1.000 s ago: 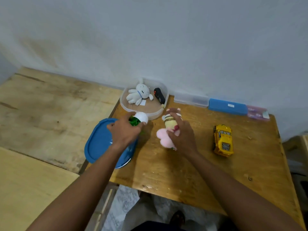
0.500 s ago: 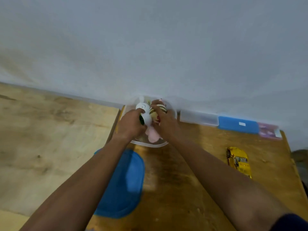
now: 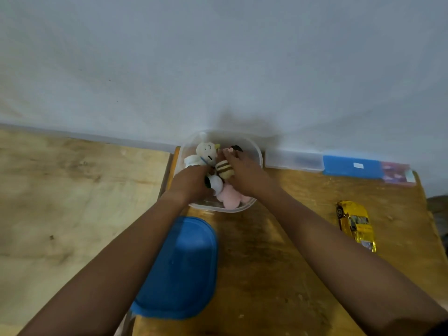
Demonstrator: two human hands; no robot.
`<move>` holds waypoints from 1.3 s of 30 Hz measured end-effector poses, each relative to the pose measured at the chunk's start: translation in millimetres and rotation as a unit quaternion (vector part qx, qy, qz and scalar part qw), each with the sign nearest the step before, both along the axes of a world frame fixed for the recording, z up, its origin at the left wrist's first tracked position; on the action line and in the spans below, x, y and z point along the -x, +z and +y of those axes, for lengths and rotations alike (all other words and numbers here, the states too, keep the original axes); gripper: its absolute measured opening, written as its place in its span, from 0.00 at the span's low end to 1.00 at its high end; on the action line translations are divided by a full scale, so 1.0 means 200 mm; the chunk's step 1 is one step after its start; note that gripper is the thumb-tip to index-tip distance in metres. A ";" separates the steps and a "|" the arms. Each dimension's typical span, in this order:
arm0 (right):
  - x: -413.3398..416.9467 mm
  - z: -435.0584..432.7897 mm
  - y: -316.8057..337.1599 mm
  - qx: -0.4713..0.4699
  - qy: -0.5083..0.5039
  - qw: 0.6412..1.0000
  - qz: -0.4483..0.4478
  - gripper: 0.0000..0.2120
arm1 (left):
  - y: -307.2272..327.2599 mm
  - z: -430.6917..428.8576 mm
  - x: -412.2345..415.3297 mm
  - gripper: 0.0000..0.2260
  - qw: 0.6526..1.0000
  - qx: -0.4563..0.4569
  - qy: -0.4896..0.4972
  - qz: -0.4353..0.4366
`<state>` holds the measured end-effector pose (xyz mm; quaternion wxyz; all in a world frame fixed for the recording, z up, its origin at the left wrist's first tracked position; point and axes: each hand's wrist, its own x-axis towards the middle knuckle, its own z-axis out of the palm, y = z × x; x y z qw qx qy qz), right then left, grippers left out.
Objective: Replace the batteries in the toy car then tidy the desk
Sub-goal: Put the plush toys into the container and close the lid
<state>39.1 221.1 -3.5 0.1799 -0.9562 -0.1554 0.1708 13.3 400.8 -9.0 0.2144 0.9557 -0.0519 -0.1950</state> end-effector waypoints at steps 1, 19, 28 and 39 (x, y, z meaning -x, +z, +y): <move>0.02 0.00 -0.04 0.014 0.003 1.000 -0.008 0.36 | 0.00 0.00 0.00 0.22 1.000 -0.004 -0.005 -0.002; 0.66 0.00 -0.01 -0.167 -0.169 0.954 -0.185 0.15 | 0.04 0.09 0.64 0.27 0.947 0.052 0.233 -0.213; 1.21 0.06 -0.24 -0.138 -0.168 0.973 0.082 0.26 | -0.10 0.32 1.15 0.35 0.898 -0.004 0.439 0.033; 1.29 0.09 -0.18 -0.322 -0.283 0.875 0.225 0.25 | -0.26 0.30 1.40 0.18 0.847 0.109 0.518 -0.047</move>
